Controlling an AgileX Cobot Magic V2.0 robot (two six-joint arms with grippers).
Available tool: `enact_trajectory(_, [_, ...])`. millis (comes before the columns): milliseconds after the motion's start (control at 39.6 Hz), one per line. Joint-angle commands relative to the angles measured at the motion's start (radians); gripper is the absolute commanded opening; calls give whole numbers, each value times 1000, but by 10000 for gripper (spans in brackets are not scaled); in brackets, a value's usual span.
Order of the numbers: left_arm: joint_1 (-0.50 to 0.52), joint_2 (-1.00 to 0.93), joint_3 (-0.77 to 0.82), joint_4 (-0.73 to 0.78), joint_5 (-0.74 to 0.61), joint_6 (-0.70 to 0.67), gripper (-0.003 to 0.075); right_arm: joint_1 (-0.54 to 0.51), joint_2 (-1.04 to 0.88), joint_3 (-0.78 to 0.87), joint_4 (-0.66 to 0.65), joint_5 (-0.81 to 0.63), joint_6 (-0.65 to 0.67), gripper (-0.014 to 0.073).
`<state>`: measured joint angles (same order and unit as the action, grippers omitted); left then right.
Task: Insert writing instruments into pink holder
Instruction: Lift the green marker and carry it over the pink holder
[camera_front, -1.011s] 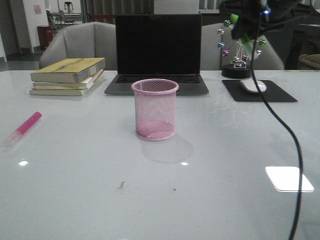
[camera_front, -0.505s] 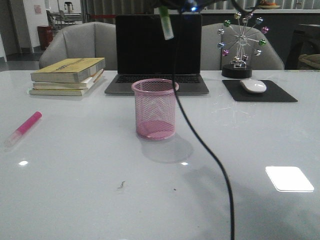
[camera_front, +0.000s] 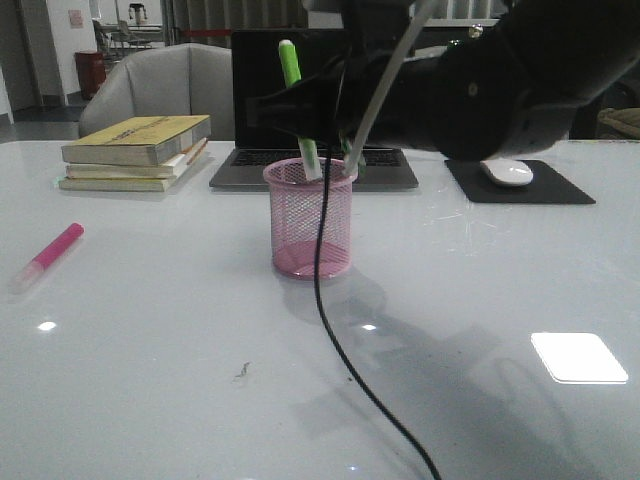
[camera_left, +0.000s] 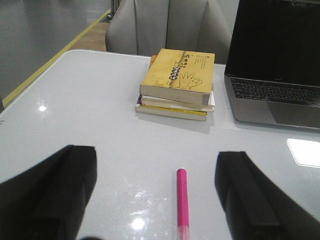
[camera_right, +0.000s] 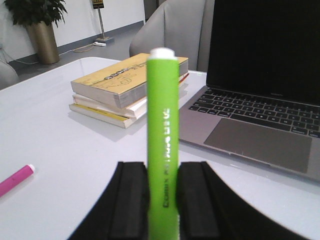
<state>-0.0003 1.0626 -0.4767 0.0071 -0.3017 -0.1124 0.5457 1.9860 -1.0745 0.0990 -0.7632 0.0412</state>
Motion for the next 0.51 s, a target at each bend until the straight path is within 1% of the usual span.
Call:
enact_trajectory(0, [-5,-11,-35,-7,-105,-6,552,0,-42,-8,-2,-141,-8,57])
enact_trajectory(202, [-5,-11,-35,-7,-148,-6,552,0,-41,-5,-2,-140,-7,57])
enact_trajectory(303, [-5,-11,-35,-7,-148,-6,552,0,-41,-5,-2,-139,-7,59])
enact_trajectory(379, [-5,-11,-35,-7,-148,-6,552,0,-41,-5,-2,-112,-7,62])
enact_trajectory(430, [-5,-11,-35,-7,-148,-6,552,0,-41,-5,-2,-82,-7,80])
enact_trajectory(480, [-5,-11,-35,-7,-148,-6,552,0,-41,-5,-2,-45,-7,122])
